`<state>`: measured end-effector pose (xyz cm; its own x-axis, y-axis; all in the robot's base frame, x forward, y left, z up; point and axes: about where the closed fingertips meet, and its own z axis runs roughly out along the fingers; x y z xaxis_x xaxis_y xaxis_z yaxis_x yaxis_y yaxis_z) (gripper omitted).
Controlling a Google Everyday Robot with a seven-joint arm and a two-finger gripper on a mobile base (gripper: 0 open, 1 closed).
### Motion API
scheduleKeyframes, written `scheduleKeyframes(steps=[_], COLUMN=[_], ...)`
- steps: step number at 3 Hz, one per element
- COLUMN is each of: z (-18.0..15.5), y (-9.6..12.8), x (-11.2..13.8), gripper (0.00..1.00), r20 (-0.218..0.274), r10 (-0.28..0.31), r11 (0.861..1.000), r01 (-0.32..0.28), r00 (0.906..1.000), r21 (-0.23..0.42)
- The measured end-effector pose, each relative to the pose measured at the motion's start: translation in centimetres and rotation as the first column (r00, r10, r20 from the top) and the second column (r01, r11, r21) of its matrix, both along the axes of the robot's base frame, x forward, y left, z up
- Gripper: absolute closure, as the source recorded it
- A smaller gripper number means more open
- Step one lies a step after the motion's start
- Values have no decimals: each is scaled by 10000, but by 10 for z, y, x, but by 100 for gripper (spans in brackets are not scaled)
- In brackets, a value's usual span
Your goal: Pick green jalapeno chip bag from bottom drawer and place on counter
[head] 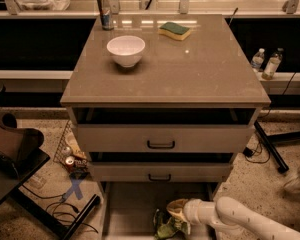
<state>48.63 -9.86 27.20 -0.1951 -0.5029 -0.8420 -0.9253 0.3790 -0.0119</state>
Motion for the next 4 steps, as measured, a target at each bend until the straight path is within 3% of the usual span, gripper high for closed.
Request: scheduleKeyframes(steps=[1, 2, 3, 4], z=[4, -14, -37, -56], y=[3, 10, 16, 22], x=[3, 3, -4, -16], gripper=[32, 9, 0, 0], r20=[43, 187, 189, 171], r10=[-291, -141, 550, 1123], r11=[9992, 9996, 9974, 9867], r01=[289, 137, -541, -1094], r00=[9996, 9997, 9983, 9935], r21=[279, 228, -481, -1198])
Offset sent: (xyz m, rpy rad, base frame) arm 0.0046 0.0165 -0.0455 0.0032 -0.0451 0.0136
